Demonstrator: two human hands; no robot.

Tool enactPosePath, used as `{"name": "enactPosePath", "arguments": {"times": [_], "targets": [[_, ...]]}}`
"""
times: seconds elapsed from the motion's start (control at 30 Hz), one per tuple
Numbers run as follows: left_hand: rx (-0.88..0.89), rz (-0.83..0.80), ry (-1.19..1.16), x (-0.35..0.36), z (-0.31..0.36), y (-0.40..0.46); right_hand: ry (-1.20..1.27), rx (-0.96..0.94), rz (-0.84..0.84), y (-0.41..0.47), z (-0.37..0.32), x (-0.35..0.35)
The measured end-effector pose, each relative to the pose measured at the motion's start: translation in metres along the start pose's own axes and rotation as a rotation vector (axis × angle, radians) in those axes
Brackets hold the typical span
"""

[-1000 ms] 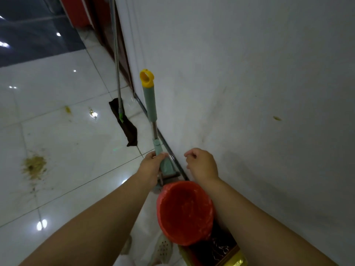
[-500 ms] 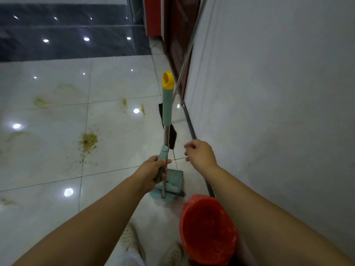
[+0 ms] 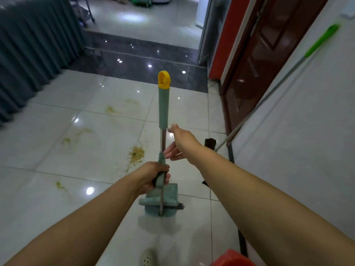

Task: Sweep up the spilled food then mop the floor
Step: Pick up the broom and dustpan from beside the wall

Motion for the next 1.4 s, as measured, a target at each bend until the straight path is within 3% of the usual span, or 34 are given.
{"name": "enactPosePath", "arguments": {"times": [0.17,0.47,0.8,0.9,1.0,1.13,1.23,1.4], "targets": [[0.074,0.068,0.021,-0.064,0.025,-0.023,0.128,0.121,-0.156,0.029,-0.037,0.073],[0.171,0.455,0.307,-0.169,0.031,-0.044,0.081,0.285,-0.483,0.052,-0.05,0.158],[0.062,0.877,0.647,-0.235,0.051,-0.045,0.119,0.427,-0.764,0.073,-0.054,0.204],[0.027,0.928,0.65,-0.239,0.065,-0.04,0.173,0.474,-0.784,0.089,-0.058,0.206],[0.004,0.953,0.609,-0.238,0.081,-0.039,0.323,0.511,-0.676,0.112,-0.071,0.203],[0.043,0.874,0.333,-0.235,0.098,-0.03,0.41,0.517,-0.669,0.135,-0.084,0.196],[0.044,0.812,0.152,-0.229,0.104,-0.022,0.344,0.517,-0.722,0.143,-0.086,0.186],[0.055,0.886,0.216,-0.217,0.123,-0.013,0.07,0.452,-0.762,0.165,-0.083,0.168]]}}
Point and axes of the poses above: each hand's wrist, its own y-axis towards the middle knuckle, its own x-axis out of the palm, z = x × y, the point moved 9 cm from there along y, towards the middle knuckle, and after that the axes turned 13 degrees about -x, right-handed, at the moved point
